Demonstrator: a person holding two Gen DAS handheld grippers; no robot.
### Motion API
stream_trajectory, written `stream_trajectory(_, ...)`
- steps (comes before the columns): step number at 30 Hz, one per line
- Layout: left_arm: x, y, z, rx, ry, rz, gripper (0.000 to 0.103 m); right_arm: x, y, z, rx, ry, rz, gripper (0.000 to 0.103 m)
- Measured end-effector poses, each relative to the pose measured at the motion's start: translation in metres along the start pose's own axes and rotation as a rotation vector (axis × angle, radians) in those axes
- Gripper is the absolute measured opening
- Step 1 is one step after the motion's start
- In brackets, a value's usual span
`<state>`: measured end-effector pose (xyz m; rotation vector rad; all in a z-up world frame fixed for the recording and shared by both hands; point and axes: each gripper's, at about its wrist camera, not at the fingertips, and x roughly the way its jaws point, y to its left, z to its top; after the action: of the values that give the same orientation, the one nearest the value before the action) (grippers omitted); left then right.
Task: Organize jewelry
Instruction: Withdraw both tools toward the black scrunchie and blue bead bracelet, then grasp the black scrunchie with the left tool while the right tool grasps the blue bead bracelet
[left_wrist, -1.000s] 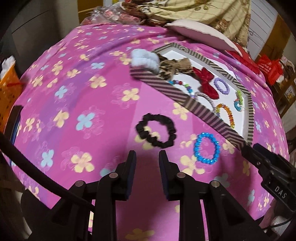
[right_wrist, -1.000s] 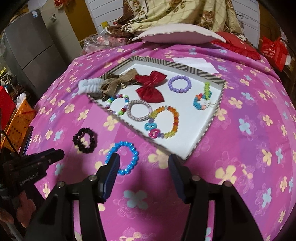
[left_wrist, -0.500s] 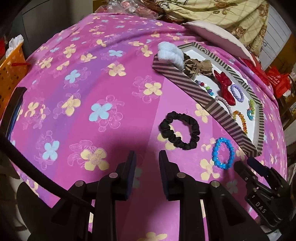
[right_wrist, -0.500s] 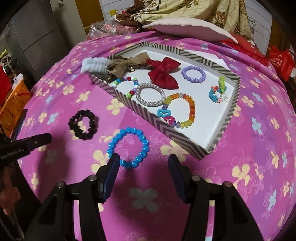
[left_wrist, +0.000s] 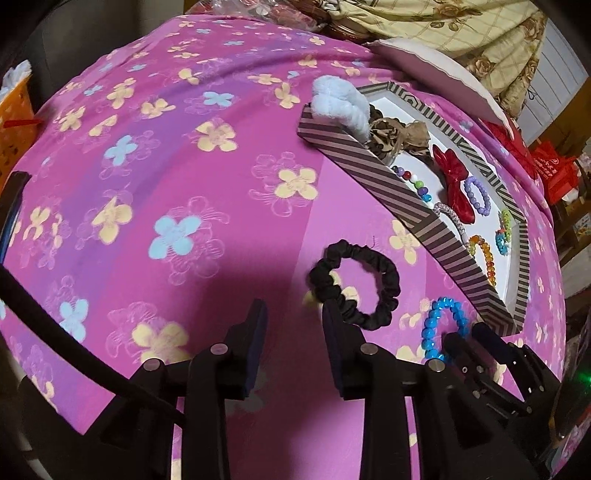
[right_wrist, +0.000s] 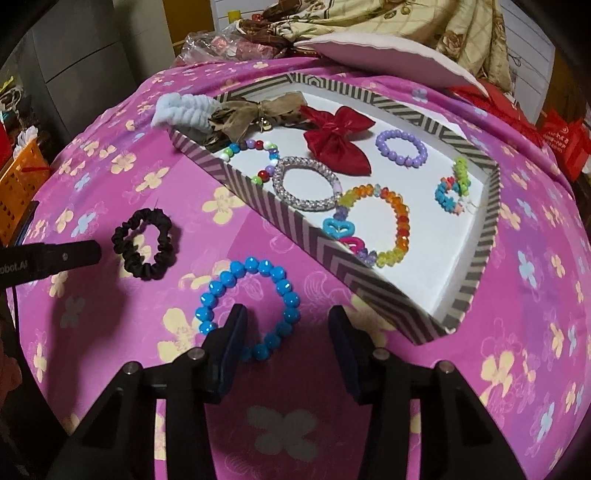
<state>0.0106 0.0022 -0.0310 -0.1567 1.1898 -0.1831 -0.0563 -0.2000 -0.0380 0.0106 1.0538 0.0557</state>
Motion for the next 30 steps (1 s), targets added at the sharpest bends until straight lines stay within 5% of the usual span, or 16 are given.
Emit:
stream_trajectory(17,0.021,-0.017,0.008,0.04,0.016,0.033,0.044,0.001,0.001,0.0,-0.042,-0.022,0.0,0.048)
stream_trajectory(24,0.022,-0.02,0.006,0.053,0.001,0.059,0.042,-0.001,-0.001,0.0,-0.069,-0.019,-0.007,0.02)
stream_trajectory(30,0.022,-0.018,0.004,0.061,0.003,0.029,0.019,-0.003,-0.005,-0.002,-0.059,-0.022,0.059,0.009)
